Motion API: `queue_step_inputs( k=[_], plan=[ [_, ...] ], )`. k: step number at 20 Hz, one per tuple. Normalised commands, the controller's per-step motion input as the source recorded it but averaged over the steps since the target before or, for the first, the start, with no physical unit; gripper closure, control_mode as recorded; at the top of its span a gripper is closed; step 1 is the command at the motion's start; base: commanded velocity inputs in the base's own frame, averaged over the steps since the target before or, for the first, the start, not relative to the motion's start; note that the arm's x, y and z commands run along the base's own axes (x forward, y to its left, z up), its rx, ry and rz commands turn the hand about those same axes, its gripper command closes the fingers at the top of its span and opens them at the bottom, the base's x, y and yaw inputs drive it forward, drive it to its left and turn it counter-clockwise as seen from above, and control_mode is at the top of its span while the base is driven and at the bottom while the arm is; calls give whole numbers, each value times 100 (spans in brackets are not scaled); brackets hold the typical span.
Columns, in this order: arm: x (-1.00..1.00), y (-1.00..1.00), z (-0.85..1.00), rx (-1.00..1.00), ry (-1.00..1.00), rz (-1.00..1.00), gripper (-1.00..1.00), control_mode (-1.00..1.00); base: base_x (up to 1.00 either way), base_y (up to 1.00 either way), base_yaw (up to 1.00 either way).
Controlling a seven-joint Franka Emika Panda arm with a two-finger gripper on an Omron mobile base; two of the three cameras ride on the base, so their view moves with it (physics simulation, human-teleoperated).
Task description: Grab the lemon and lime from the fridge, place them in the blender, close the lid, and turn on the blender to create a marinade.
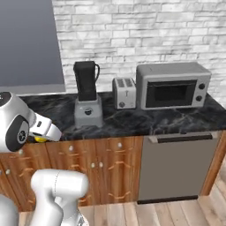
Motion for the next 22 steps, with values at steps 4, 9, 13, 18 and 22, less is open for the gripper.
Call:
queue_step_inputs(
  k=[4, 9, 13, 18, 22],
  plan=[
    [0, 0, 0, 0, 0, 0, 100, 100, 89, -51, 39],
    [0, 0, 0, 0, 0, 0, 100, 100, 71, -36, 36],
    [0, 0, 0, 0, 0, 0, 100, 100, 25, 0, 15],
    [0, 0, 0, 0, 0, 0, 100, 100, 22, 0, 5],
    [17, -8, 0, 3, 0, 5, 100, -100, 44, -3, 10]
  ],
)
